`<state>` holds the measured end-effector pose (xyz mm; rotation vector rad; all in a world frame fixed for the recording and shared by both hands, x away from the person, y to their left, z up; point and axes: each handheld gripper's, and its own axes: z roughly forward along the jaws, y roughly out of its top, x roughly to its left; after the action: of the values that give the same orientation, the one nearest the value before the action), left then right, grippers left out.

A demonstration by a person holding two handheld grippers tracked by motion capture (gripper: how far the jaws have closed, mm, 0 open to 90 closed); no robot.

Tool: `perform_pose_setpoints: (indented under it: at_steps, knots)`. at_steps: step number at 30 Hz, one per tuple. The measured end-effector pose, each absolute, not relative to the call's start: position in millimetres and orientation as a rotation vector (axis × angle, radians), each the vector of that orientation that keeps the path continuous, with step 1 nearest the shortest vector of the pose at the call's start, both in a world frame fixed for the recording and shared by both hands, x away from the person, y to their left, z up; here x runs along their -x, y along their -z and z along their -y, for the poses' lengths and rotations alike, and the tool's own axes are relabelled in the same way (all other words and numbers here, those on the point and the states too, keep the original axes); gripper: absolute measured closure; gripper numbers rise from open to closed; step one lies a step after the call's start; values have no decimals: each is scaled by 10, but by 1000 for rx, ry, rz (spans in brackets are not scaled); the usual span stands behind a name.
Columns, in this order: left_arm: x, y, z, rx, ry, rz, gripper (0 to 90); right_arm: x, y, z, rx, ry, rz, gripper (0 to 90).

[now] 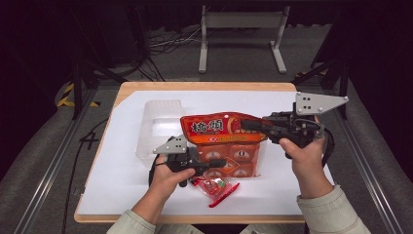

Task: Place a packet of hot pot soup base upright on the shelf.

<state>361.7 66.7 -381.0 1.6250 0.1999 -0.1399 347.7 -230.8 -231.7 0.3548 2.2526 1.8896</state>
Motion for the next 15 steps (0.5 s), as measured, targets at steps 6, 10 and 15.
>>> perform_pose_setpoints:
  at_steps: [6,10,15]
  knots:
    - [-3604,3797,-673,-1640,139,-228,712,-3496,2326,2318,-369,-1870,-2262,900]
    - [-3612,3794,-686,-1658,90,-252,713,-3517,2342,2317,-405,-1820,-2260,872]
    - [-3593,3774,-710,-1668,72,-268,714,-3534,2366,2304,-438,-1796,-2249,798]
